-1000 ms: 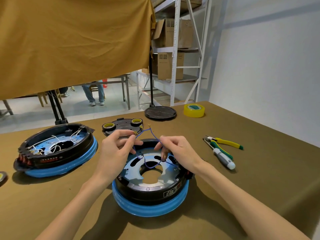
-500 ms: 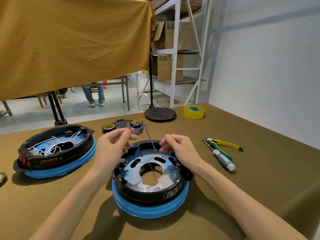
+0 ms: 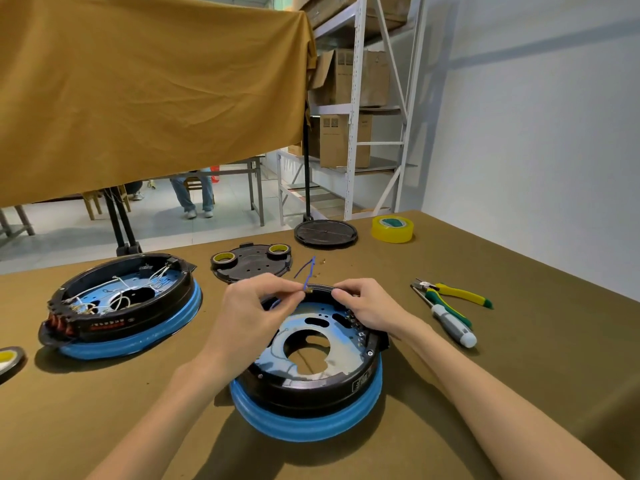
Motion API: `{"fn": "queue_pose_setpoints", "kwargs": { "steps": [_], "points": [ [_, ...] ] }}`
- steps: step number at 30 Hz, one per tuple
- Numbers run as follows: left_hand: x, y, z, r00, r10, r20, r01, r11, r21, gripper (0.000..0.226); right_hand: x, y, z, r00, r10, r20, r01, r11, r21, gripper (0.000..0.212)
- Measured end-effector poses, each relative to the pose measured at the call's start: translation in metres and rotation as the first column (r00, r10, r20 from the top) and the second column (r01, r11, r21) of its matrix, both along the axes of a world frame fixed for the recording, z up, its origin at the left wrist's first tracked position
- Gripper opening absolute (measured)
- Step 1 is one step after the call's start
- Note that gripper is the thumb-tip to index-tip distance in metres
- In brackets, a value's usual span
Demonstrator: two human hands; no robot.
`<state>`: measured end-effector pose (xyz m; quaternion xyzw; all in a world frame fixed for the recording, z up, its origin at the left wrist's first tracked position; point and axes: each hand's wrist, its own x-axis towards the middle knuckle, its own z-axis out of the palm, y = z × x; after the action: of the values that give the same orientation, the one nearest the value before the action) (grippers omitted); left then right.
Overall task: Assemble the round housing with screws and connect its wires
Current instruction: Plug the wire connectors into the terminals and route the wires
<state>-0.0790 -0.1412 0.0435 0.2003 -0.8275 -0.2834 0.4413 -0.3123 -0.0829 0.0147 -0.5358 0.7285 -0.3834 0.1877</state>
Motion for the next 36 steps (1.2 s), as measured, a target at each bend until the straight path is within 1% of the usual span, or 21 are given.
{"fn": "queue_pose_setpoints", "kwargs": {
  "steps": [2, 3, 8, 12, 16, 23, 26, 28, 30, 32, 33, 34, 35, 36],
  "points": [
    [-0.003, 0.005, -0.004, 0.999, -0.018, 0.043, 0.021, 0.997, -0.073, 0.016, -0.001, -0.006, 0.001, 0.998, 0.024, 0.052, -0.024, 1.000, 0.000, 0.029],
    [-0.004, 0.007, -0.007, 0.997, -0.030, 0.074, 0.036, 0.996, -0.085, 0.016, 0.000, -0.008, 0.000, 0.996, 0.027, 0.083, -0.027, 1.000, -0.010, 0.029],
    [-0.013, 0.016, -0.023, 0.962, -0.084, 0.261, 0.099, 0.994, -0.043, 0.009, 0.000, -0.007, -0.010, 0.973, 0.016, 0.230, -0.001, 0.998, -0.065, 0.034],
    [-0.019, 0.015, -0.022, 0.949, -0.053, 0.310, 0.071, 0.996, -0.047, 0.004, -0.003, -0.008, -0.015, 0.962, 0.009, 0.273, 0.014, 0.996, -0.083, 0.032],
    [-0.027, 0.017, -0.021, 0.935, -0.056, 0.350, 0.085, 0.994, -0.068, 0.004, -0.006, -0.010, -0.017, 0.958, 0.017, 0.287, 0.014, 0.994, -0.105, 0.029],
    [-0.033, 0.016, -0.025, 0.941, -0.046, 0.335, 0.089, 0.989, -0.114, 0.004, -0.012, -0.012, -0.023, 0.939, 0.056, 0.340, -0.005, 0.988, -0.151, 0.025],
    [-0.031, 0.018, -0.025, 0.949, -0.025, 0.313, 0.079, 0.983, -0.163, 0.005, -0.014, -0.012, -0.026, 0.930, 0.066, 0.362, -0.003, 0.985, -0.173, 0.025],
    [-0.030, 0.018, -0.018, 0.972, -0.004, 0.233, 0.056, 0.975, -0.213, 0.008, -0.015, -0.013, -0.028, 0.916, 0.087, 0.392, -0.011, 0.981, -0.192, 0.024],
    [-0.028, 0.017, -0.004, 0.994, 0.021, 0.106, 0.010, 0.959, -0.285, 0.015, -0.016, -0.014, -0.030, 0.897, 0.098, 0.430, -0.012, 0.980, -0.199, 0.023],
    [-0.024, 0.015, 0.013, 0.998, 0.056, -0.017, -0.058, 0.943, -0.327, 0.020, -0.017, -0.015, -0.030, 0.909, 0.087, 0.407, -0.003, 0.980, -0.201, 0.018],
    [-0.022, 0.014, 0.019, 0.996, 0.058, -0.062, -0.073, 0.954, -0.292, 0.020, -0.017, -0.015, -0.030, 0.923, 0.085, 0.376, -0.010, 0.980, -0.196, 0.016],
    [-0.019, 0.012, 0.025, 0.995, 0.052, -0.082, -0.068, 0.974, -0.214, 0.019, -0.018, -0.015, -0.029, 0.933, 0.092, 0.347, -0.028, 0.982, -0.185, 0.015],
    [-0.018, 0.009, 0.029, 0.997, 0.042, -0.065, -0.049, 0.993, -0.108, 0.016, -0.019, -0.015, -0.028, 0.940, 0.108, 0.323, -0.055, 0.984, -0.170, 0.015],
    [-0.018, 0.004, 0.033, 1.000, 0.026, 0.002, -0.026, 1.000, 0.004, 0.014, -0.019, -0.016, -0.027, 0.943, 0.133, 0.305, -0.089, 0.984, -0.154, 0.017]
  ]
}}
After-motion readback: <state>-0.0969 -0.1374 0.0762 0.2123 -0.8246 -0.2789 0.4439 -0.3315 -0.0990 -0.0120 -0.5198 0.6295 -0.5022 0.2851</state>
